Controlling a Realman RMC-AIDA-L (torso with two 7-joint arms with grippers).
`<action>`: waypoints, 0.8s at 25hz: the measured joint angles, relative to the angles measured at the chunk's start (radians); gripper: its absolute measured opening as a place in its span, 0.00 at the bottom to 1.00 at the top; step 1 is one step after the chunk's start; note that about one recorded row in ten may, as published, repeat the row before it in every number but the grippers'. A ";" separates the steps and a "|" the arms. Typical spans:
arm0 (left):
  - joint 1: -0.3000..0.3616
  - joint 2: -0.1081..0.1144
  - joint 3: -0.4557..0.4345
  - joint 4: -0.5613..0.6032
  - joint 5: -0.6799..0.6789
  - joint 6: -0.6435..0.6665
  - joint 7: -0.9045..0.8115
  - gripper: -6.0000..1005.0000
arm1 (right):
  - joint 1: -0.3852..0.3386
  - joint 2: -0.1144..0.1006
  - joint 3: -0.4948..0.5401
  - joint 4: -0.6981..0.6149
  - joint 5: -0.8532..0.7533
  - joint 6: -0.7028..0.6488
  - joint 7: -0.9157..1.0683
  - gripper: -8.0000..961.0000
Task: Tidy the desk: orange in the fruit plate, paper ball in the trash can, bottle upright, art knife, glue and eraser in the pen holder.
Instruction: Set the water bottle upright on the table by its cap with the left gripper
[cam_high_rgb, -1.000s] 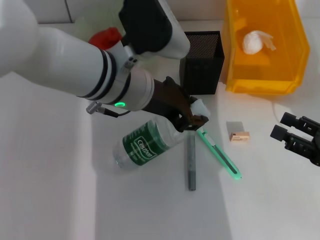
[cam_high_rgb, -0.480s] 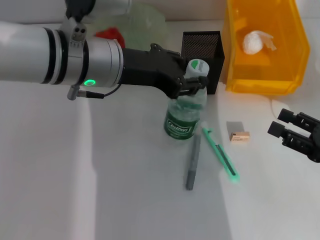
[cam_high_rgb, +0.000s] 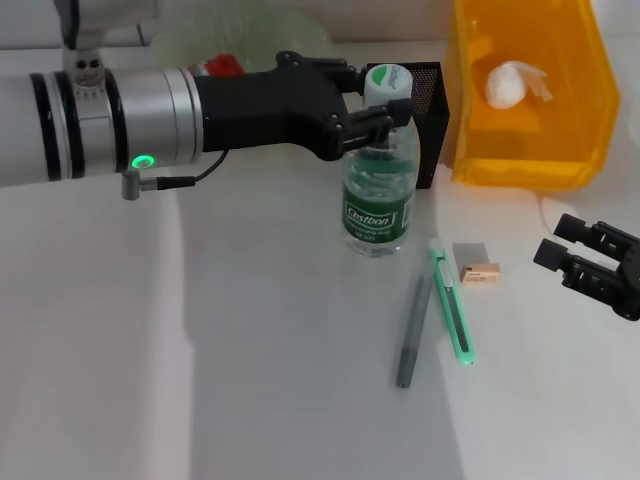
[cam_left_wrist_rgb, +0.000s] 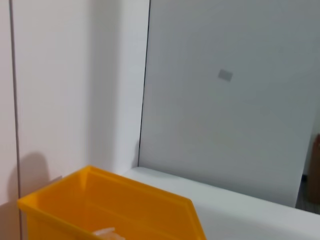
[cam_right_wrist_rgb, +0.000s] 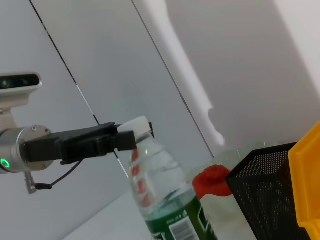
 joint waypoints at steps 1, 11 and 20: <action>0.012 0.000 -0.013 -0.038 -0.064 0.002 0.074 0.44 | 0.001 0.000 0.000 0.000 0.000 0.000 0.000 0.73; 0.023 0.000 -0.098 -0.369 -0.407 0.077 0.483 0.45 | 0.004 0.007 0.001 0.000 0.007 0.000 0.003 0.73; -0.014 -0.002 -0.106 -0.652 -0.658 0.154 0.835 0.45 | 0.026 0.024 0.002 0.000 0.009 0.000 0.003 0.73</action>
